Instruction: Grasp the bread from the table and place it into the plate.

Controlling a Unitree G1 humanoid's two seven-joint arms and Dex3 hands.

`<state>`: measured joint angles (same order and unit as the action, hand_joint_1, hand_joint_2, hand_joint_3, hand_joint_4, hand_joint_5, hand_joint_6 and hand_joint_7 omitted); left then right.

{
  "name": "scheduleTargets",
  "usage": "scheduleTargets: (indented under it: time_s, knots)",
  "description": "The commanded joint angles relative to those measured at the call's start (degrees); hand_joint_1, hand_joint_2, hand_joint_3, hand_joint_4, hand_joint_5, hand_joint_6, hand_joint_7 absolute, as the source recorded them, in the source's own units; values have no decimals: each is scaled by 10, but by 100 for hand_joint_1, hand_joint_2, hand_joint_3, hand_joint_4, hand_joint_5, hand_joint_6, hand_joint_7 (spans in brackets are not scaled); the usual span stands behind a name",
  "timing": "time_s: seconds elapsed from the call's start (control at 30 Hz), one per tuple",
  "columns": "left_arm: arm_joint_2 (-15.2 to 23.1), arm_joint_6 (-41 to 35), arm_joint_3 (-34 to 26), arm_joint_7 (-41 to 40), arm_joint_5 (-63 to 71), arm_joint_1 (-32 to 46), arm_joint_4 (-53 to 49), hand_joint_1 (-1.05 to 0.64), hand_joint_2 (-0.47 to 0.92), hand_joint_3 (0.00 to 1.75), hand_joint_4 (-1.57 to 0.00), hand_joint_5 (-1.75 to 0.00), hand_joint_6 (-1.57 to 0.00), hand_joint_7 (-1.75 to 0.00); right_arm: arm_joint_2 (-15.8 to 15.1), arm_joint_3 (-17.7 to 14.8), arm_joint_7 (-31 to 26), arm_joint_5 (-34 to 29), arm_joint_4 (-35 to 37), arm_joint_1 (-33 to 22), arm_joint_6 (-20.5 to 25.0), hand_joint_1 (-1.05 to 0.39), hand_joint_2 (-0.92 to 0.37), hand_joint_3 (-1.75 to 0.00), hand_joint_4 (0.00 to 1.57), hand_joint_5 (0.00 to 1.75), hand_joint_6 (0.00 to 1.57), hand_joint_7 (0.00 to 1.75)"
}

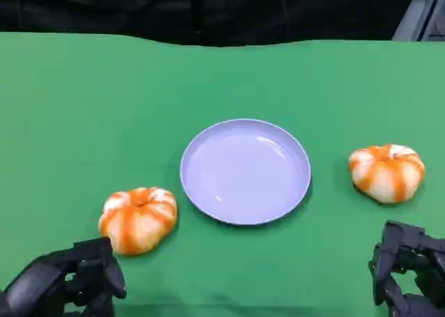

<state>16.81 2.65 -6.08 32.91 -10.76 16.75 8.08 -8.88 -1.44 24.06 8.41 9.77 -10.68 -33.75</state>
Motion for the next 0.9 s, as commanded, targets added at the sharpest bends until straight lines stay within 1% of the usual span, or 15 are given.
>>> scheduleTargets:
  time_s: [0.03,0.2,0.47,0.5,0.57,0.6,0.63,0.67,0.7,0.73,0.77,0.8,0.83,0.87,0.9]
  knots:
    - [12,0,0,-6,2,2,4,14,76,98,-63,-175,-62,-152,-9,-1,3,9,-9,-3,10,-14,-65,-105,83,175,71,163]
    - [12,1,1,-6,3,0,0,13,77,97,-63,-175,-62,-152,-8,-4,2,2,-2,1,0,-15,-64,-105,83,175,71,163]
    - [13,-1,2,-8,5,1,4,13,77,95,-62,-175,-61,-151,-9,-4,-4,-8,-3,0,-4,-15,-65,-105,83,175,71,163]
    - [14,-3,1,-7,4,1,4,12,76,94,-61,-174,-61,-149,-8,-3,-3,-6,-4,-1,-2,-15,-65,-105,83,175,71,163]
    - [15,-7,1,-6,2,0,4,10,76,88,-57,-171,-61,-137,-8,-3,-1,-1,-4,-1,0,-15,-65,-105,83,175,71,163]
    - [15,-8,1,-5,1,0,4,6,79,75,-57,-156,-63,-117,-8,-3,0,0,-4,-1,0,-15,-65,-104,83,175,71,163]
    - [18,2,3,-2,5,0,3,4,81,69,-58,-150,-64,-108,-8,-2,0,0,-4,-1,-1,-15,-65,-104,83,175,71,163]
    - [22,9,4,1,10,0,3,-5,87,55,-55,-124,-62,-86,-8,-2,0,0,-5,-1,0,-15,-66,-104,83,175,71,163]
    - [25,14,6,3,13,0,3,-17,90,46,-54,-90,-62,-55,-9,-2,1,0,-5,-1,1,-15,-66,-104,83,175,71,163]
    - [27,17,7,3,14,0,3,-21,91,43,-54,-77,-63,-43,-9,-2,1,0,-5,-1,1,-15,-66,-104,83,175,71,163]
    - [34,23,10,6,21,-1,6,-23,92,41,-54,-70,-63,-36,-8,-3,0,-1,-4,0,-1,-15,-66,-104,82,175,71,163]
    - [42,28,14,9,28,-1,10,-43,92,43,-28,-42,-41,-17,-9,-3,0,-2,-3,0,-1,-15,-66,-104,83,175,71,163]
    - [48,32,17,11,34,-1,13,-52,92,45,-14,-27,-29,-9,-9,-3,0,-2,-3,0,-1,-15,-66,-104,83,175,71,163]
    - [51,41,20,10,39,-1,13,-57,92,46,-7,-19,-22,-5,-10,-2,1,-1,-5,0,2,-15,-66,-104,83,175,71,163]
    - [49,54,22,5,45,0,12,-64,92,47,-3,-8,-11,-2,-10,-2,2,0,-6,-1,4,-15,-65,-104,83,175,71,163]
